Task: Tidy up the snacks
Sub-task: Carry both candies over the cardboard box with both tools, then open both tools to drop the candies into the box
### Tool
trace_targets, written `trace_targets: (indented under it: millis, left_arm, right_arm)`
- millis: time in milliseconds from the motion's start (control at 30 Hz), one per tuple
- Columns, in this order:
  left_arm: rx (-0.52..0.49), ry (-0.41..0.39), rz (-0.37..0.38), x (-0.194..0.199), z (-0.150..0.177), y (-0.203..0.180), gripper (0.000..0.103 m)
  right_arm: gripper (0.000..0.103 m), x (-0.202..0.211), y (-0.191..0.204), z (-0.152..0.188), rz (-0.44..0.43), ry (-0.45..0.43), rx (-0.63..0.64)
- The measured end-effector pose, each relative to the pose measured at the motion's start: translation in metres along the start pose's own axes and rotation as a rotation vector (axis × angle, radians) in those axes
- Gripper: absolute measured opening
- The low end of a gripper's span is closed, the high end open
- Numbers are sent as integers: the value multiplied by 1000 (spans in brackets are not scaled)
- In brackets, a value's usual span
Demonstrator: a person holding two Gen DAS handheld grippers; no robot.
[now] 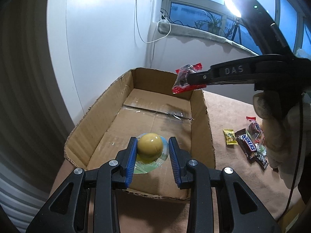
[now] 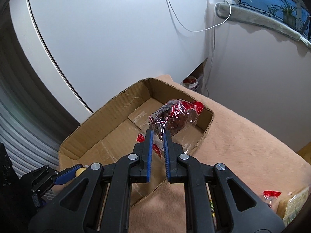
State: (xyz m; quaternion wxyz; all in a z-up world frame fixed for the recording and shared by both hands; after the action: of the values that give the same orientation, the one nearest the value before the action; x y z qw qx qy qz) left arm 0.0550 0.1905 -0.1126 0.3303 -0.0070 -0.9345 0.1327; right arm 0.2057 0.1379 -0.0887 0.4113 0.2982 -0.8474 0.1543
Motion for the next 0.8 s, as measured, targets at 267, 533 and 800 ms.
trace_targets:
  millis: [267, 533, 800]
  left_arm:
    - [-4, 5, -4, 0, 0, 0, 31]
    - [4, -6, -18, 6, -1, -2, 32]
    - [4, -29, -28, 16, -3, -8, 43]
  right_arm:
    - [11, -9, 12, 1, -19, 27, 45]
    - [45, 3, 17, 1, 8, -2, 63]
    - [64, 30, 5, 0, 47, -63, 41]
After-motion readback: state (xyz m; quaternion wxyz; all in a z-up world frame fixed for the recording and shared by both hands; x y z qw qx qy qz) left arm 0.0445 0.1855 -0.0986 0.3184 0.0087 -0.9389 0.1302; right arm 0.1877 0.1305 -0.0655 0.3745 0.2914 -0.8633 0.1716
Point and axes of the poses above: each gripper's, at about its wrist camera, not at the fingertips, and x roughly against the way its jaws point, y to its left, z to its underside, the point moved 2 cm from there along -x, roughly the way its jaws point, and after that the axes turned 13 degrees about z, right-handed, at the moved point
